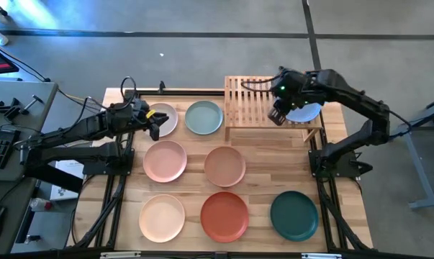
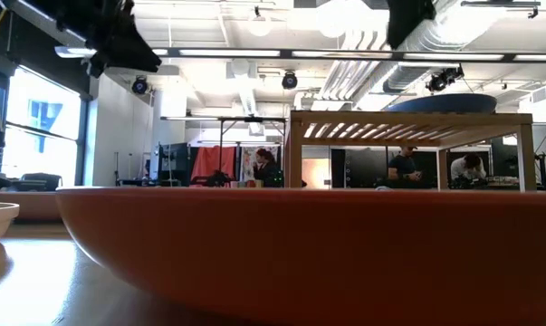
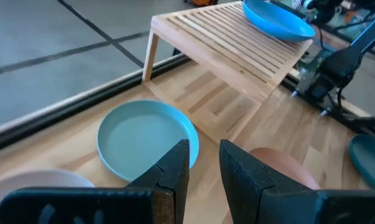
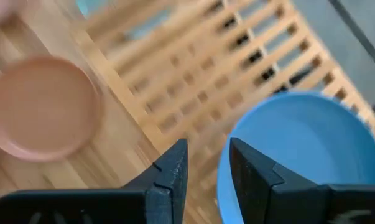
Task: Place and stack plates onto a shelf
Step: Stack the pink plate on top of the blue plate on the shelf
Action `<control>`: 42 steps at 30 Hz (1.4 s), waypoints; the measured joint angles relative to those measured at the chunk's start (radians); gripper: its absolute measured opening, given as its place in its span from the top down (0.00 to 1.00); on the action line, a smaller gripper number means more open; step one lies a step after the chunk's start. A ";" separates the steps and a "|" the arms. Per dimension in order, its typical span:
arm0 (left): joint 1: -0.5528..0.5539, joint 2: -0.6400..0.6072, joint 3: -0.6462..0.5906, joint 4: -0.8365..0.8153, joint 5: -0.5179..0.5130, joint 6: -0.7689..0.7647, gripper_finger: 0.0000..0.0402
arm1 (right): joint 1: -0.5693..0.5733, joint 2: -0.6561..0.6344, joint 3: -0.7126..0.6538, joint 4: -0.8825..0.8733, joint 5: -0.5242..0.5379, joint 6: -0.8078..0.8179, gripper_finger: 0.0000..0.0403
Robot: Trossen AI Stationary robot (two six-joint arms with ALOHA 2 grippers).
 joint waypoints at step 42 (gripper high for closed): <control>-0.206 0.388 0.161 -0.372 0.364 -0.358 0.81 | 0.397 0.263 0.100 0.083 -0.205 0.434 0.77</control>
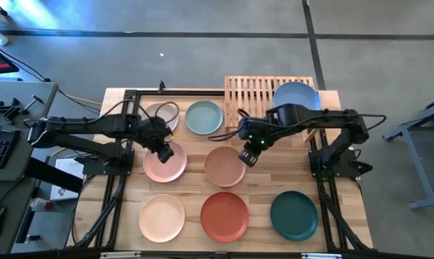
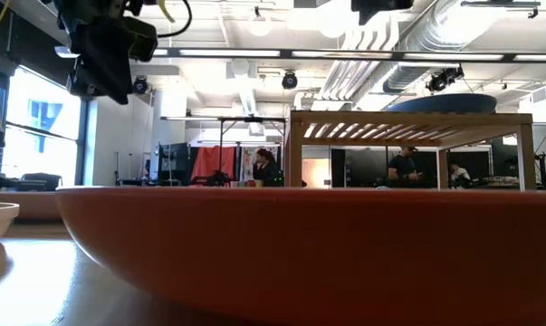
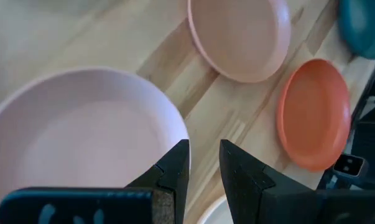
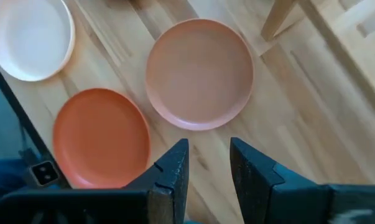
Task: Place and stack plates onto a shelf
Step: Stack the pink plate on top of the blue plate on the shelf
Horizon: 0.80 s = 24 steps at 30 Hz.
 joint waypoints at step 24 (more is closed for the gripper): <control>-0.154 0.370 0.000 0.123 -0.031 -0.255 0.81 | -0.156 0.000 0.000 0.000 0.097 -0.239 0.77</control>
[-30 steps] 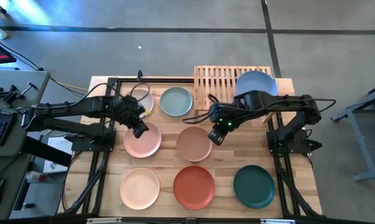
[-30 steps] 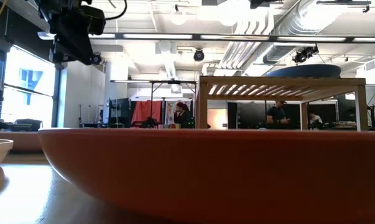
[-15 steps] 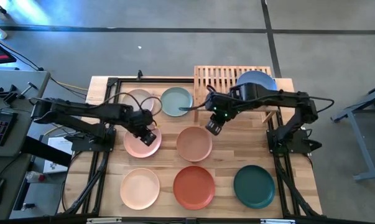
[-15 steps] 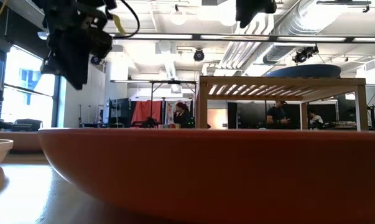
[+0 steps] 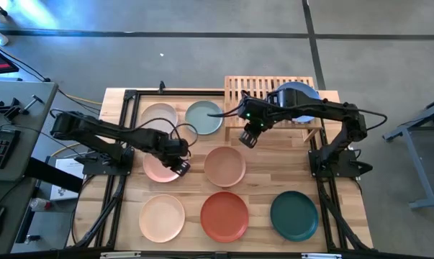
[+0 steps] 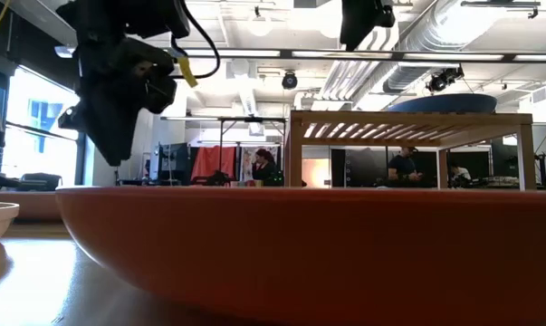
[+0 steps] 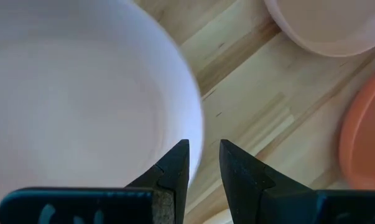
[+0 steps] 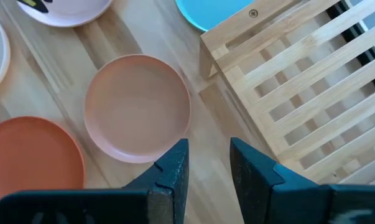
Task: Place and stack plates onto a shelf
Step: Stack the pink plate on top of the blue plate on the shelf
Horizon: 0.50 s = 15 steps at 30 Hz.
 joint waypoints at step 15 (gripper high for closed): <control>-0.044 0.123 0.000 0.106 -0.036 -0.029 0.81 | 0.000 0.000 0.000 -0.006 0.002 -0.048 0.77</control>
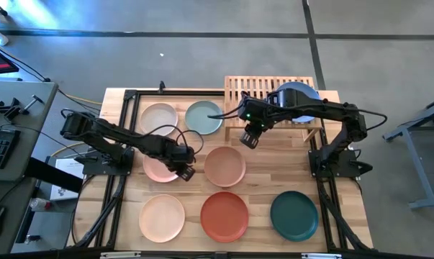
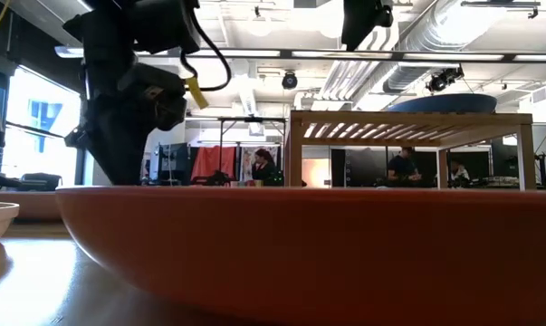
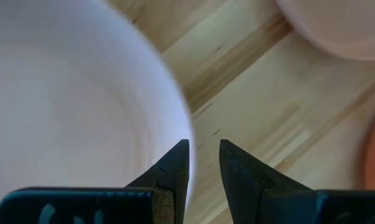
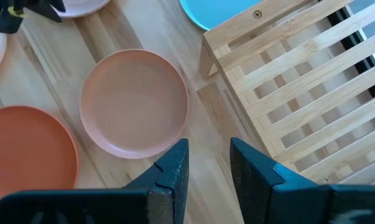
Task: Place and stack plates onto a shelf
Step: Stack the pink plate on top of the blue plate on the shelf
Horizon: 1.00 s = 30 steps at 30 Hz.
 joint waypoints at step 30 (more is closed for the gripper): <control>-0.009 0.057 0.000 0.011 -0.060 -0.064 0.81 | 0.000 -0.001 0.000 -0.019 0.001 -0.026 0.77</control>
